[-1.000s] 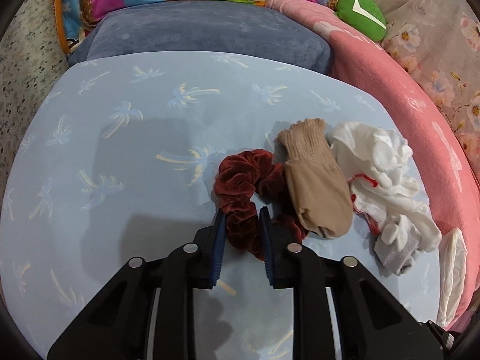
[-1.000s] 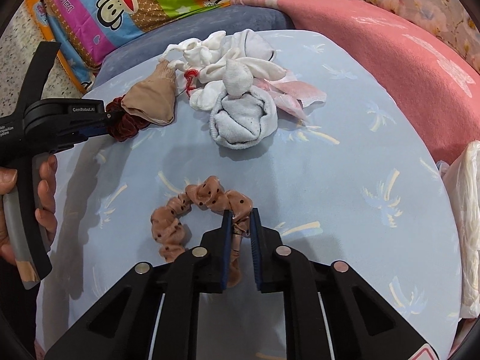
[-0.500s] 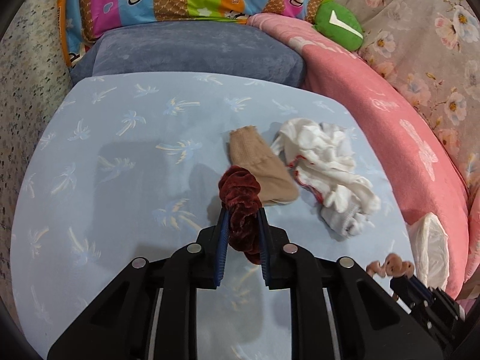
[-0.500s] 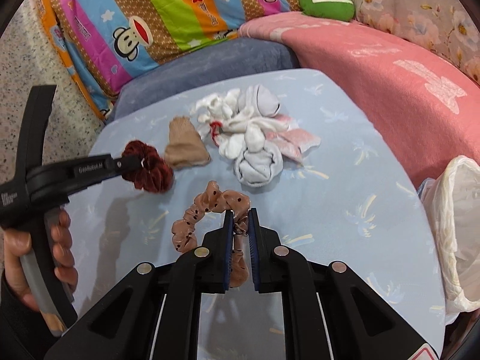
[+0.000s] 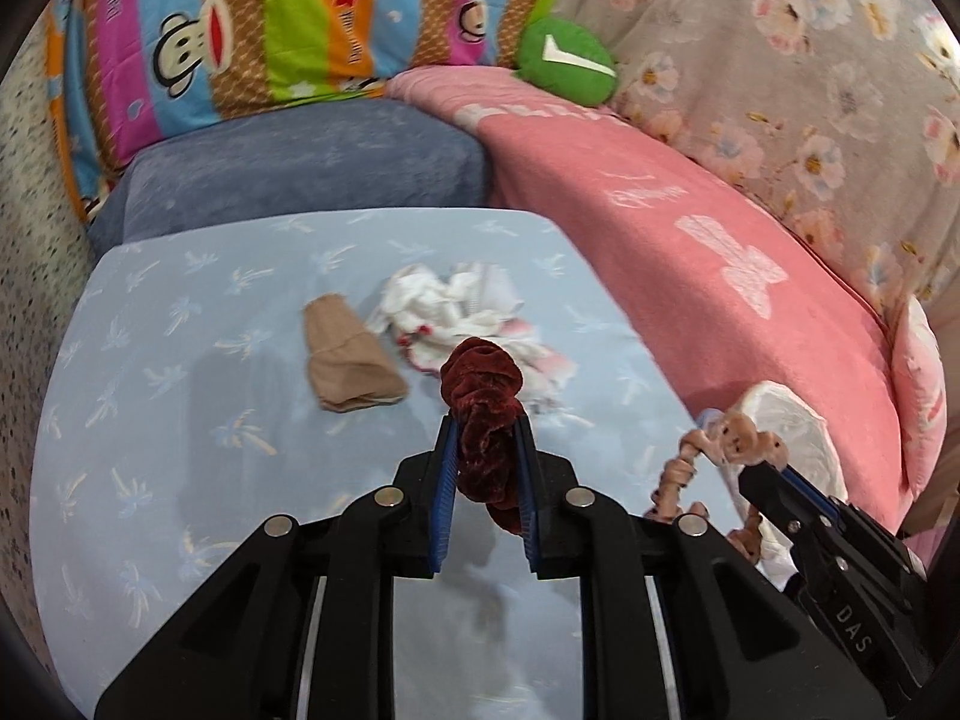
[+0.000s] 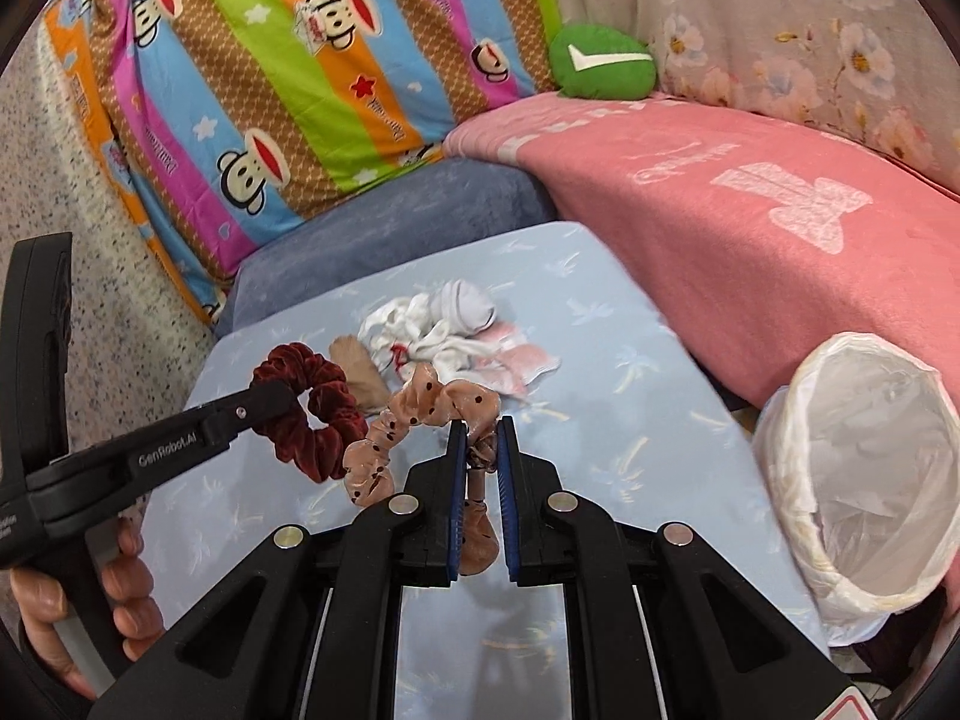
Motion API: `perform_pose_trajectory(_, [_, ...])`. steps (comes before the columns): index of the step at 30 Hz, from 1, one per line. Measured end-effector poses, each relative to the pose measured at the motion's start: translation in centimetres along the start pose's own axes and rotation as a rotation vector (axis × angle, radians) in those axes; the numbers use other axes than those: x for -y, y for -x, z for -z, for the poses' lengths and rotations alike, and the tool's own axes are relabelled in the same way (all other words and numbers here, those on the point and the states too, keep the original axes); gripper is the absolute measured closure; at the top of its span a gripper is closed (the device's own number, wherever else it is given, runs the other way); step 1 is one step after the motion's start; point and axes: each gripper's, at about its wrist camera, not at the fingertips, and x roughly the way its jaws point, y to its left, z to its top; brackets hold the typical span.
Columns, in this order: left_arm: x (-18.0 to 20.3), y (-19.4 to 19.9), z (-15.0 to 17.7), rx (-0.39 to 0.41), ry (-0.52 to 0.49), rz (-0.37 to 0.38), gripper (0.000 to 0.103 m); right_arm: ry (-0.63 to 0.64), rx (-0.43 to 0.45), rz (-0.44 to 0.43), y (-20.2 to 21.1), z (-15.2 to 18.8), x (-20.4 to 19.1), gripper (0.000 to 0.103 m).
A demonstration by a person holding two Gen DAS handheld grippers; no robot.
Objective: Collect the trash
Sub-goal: 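Carry both scrunchies up and over the white bin with both tools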
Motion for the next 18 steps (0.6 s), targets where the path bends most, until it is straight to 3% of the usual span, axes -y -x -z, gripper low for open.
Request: perform_pose_trajectory(18, [13.3, 0.5, 1.0, 0.009, -0.24, 0.125, 0.085, -0.18, 0.148, 0.111, 8.0, -0.4, 11.7, 0.092])
